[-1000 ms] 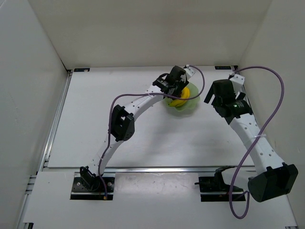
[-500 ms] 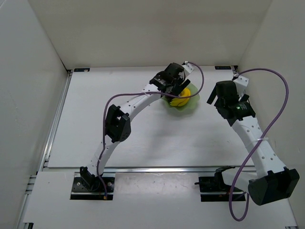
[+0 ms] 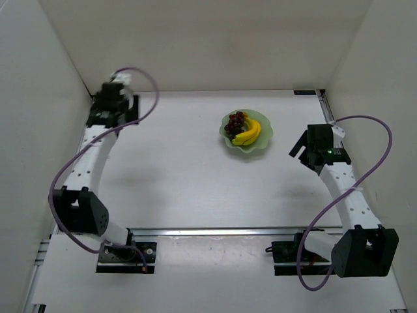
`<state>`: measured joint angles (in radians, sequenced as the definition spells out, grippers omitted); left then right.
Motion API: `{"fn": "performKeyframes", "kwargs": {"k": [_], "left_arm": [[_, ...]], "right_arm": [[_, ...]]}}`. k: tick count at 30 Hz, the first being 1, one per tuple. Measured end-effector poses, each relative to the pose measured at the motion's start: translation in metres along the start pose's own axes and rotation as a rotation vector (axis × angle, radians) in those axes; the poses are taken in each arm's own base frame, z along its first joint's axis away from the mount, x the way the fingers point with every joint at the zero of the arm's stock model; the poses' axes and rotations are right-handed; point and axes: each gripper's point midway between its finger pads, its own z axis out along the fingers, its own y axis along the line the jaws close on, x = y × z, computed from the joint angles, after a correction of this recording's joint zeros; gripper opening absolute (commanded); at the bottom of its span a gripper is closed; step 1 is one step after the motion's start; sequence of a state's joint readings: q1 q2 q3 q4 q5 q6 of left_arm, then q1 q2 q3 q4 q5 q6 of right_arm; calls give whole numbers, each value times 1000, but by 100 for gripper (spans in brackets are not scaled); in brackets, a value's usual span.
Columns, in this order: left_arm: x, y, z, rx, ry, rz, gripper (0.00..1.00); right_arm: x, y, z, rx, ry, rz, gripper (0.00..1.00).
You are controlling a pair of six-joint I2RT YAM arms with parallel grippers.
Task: Place and organize the fake fruits in the fruit bowl
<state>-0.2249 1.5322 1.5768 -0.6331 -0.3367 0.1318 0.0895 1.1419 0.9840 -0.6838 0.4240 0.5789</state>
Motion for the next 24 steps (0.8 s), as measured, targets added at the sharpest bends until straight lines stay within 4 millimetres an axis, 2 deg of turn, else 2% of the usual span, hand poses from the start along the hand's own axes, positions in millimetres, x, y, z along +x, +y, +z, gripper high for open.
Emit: {"fn": "performKeyframes", "kwargs": {"k": [1,2,3,4,6,7,8,10,12,17,24], "left_arm": [[35,34,6,-66,75,-46,100],[78,64,8,-128,170,-92,100],[123,88,5,-184,273,-131,100],[165,103,0,-221,367,-170,100],[232,111,-19,-248,518,-225,100],[257,109,-32,-246,579,-247,100],[273,103,-42,-234,612,-265,100],[285,91,-57,-199,622,-292,100],[278,85,-63,-169,583,-317,100],[258,85,-60,-143,511,-353,100],[258,82,-53,-119,527,-377,100]], "right_arm": [[4,-5,3,10,12,7,100],[8,-10,5,20,23,15,100],[13,-15,7,29,35,24,100],[16,-18,8,35,43,31,100],[18,-22,10,40,52,53,100],[17,-22,10,37,51,62,100],[17,-21,10,33,52,68,100],[16,-18,11,18,52,84,100],[16,-14,11,3,56,93,100],[19,-9,15,-12,75,97,100],[24,-11,17,-11,81,97,100]]}}
